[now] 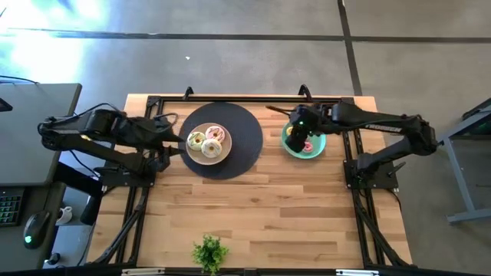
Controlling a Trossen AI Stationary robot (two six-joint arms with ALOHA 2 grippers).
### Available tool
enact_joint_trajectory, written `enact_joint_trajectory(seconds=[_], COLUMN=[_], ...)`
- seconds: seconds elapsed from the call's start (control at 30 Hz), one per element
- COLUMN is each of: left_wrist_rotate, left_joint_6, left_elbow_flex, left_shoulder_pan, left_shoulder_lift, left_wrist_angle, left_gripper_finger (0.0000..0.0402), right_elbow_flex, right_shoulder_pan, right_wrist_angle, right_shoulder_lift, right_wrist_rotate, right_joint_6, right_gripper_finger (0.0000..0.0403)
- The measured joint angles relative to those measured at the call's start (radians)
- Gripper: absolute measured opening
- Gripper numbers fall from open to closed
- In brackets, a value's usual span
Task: Pick & Place donuts
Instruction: Return to Home Position
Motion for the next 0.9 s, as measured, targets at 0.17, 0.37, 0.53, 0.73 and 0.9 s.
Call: enact_joint_trajectory(seconds=[0.17,0.37,0.53,0.73,0.9], left_wrist_rotate=[-0.001,-0.08,-0.064,0.019,0.027], left_joint_6=[0.011,-0.001,0.078,0.166,0.19], left_elbow_flex=[0.0,-0.01,-0.125,-0.36,-0.526], left_shoulder_pan=[0.0,0.0,0.0,0.0,0.0], left_shoulder_lift=[-0.108,-0.294,-0.468,-0.649,-0.735], left_wrist_angle=[-0.025,-0.009,0.104,0.294,0.424], left_gripper_finger=[0.0186,0.0186,0.0186,0.0186,0.0186], right_elbow_flex=[0.079,-0.049,-0.296,-0.582,-0.755], right_shoulder_pan=[0.09,0.205,0.273,0.295,0.295], right_wrist_angle=[0.007,0.086,0.314,0.623,0.773], right_shoulder_lift=[-0.08,-0.273,-0.469,-0.675,-0.838], right_wrist_rotate=[0.105,0.214,0.26,0.238,0.184], right_joint_6=[-0.134,-0.113,-0.114,-0.181,-0.247], right_gripper_finger=[0.0141,0.0138,0.0138,0.0138,0.0138])
